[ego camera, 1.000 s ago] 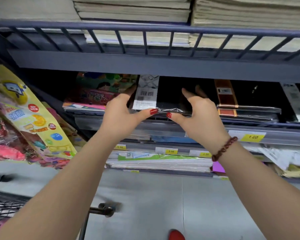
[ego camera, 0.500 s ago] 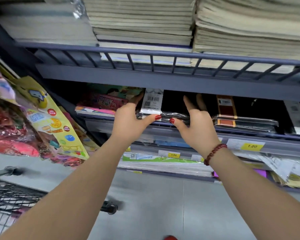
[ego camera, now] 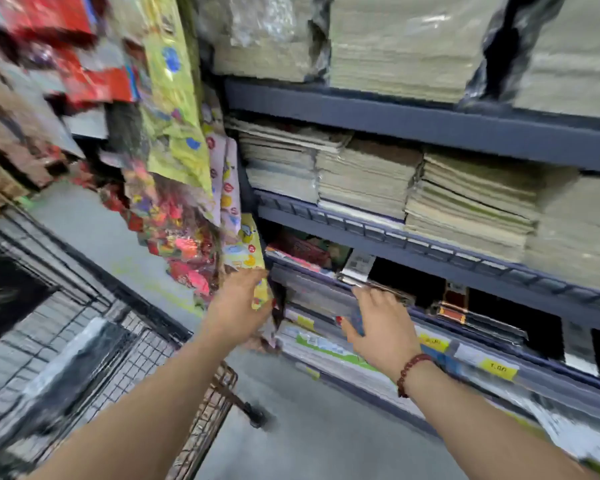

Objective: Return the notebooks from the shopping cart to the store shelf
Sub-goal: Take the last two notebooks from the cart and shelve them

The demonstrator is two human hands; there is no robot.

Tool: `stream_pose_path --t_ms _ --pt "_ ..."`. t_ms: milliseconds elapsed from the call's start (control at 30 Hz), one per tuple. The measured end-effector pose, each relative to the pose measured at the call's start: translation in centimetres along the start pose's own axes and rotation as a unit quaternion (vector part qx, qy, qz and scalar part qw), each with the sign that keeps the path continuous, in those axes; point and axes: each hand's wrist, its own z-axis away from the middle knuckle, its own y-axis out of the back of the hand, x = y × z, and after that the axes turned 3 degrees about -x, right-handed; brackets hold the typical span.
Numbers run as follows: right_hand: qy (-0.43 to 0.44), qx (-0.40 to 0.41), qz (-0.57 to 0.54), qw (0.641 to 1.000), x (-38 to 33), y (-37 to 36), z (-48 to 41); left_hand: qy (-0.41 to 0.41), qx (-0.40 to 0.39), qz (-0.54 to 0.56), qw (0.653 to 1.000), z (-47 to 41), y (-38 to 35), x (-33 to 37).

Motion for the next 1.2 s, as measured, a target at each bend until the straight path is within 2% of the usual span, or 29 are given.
stream_pose_path --t_ms 133,267,600,933,1200 --pt "0.110 -0.030 0.058 0.992 -5.5 2.4 0.1 0.046 0.049 -0.063 0.996 6.5 6.3 -2.9" --pt "0.208 -0.033 0.044 0.977 -12.3 4.7 0.0 0.124 0.097 -0.107 0.982 13.7 11.6 -6.0" --pt "0.351 -0.031 0.100 0.930 -30.1 6.0 2.4 0.226 0.127 -0.165 0.952 27.8 20.4 -15.0" --pt "0.360 -0.025 0.133 0.923 -46.2 0.9 8.6 0.159 0.157 -0.161 0.961 37.1 26.0 -26.0" --pt "0.317 -0.057 0.137 0.937 -51.9 -2.0 9.3 0.127 0.165 -0.117 0.971 38.3 28.1 -32.3"
